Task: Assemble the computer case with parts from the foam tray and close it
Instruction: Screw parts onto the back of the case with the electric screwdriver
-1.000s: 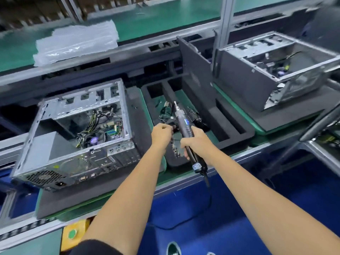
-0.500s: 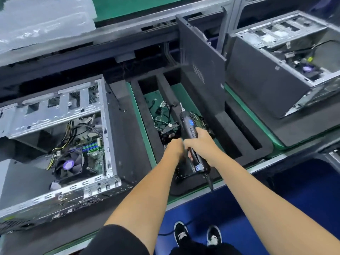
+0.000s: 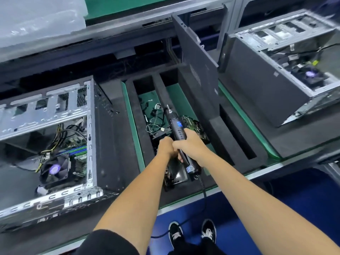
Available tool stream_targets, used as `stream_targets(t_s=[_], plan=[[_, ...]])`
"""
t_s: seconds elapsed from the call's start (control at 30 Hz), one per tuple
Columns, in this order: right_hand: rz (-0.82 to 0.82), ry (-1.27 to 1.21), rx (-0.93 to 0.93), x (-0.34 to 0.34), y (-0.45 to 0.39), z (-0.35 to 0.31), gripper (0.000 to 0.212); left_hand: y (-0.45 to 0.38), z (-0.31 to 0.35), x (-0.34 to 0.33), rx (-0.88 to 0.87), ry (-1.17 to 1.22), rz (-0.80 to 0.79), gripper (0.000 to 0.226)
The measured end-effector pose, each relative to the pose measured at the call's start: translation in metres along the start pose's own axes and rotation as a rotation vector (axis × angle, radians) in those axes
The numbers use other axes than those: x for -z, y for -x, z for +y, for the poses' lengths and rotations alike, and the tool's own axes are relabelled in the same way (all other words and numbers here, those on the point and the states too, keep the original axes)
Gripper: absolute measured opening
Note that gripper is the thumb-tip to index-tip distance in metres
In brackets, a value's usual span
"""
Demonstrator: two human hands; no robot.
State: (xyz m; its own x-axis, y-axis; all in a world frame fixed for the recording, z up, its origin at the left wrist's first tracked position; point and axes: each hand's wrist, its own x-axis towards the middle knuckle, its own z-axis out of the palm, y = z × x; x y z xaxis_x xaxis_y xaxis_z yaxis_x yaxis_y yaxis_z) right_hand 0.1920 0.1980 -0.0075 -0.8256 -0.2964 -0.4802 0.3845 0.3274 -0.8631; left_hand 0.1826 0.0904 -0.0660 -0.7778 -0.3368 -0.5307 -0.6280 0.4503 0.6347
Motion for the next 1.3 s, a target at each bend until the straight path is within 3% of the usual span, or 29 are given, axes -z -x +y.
stream_targets(t_s=[0.1,0.2,0.3,0.4,0.67,0.93,1.3], plan=[[-0.055,-0.083,0.002,0.003,0.005,-0.006,0.024,0.005,0.024,0.028,-0.058,0.173,0.095,0.037],[-0.095,-0.118,0.011,0.004,0.013,-0.010,0.039,0.013,0.058,0.054,0.042,0.694,0.224,0.022],[-0.127,-0.085,0.034,0.003,0.021,-0.012,0.059,0.021,0.076,0.073,0.028,0.894,0.200,0.013],[-0.159,-0.109,0.045,0.004,0.028,-0.016,0.062,0.029,0.079,0.078,-0.033,0.957,0.188,0.009],[-0.227,-0.084,0.075,0.014,0.050,-0.024,0.047,0.048,0.081,0.079,-0.052,1.009,0.251,0.011],[-0.265,-0.032,0.135,0.008,0.069,-0.033,0.034,0.072,0.076,0.101,-0.149,1.008,0.149,0.012],[-0.175,0.024,0.236,-0.086,0.105,-0.069,0.027,0.111,0.042,0.169,-0.262,1.182,0.332,0.012]])
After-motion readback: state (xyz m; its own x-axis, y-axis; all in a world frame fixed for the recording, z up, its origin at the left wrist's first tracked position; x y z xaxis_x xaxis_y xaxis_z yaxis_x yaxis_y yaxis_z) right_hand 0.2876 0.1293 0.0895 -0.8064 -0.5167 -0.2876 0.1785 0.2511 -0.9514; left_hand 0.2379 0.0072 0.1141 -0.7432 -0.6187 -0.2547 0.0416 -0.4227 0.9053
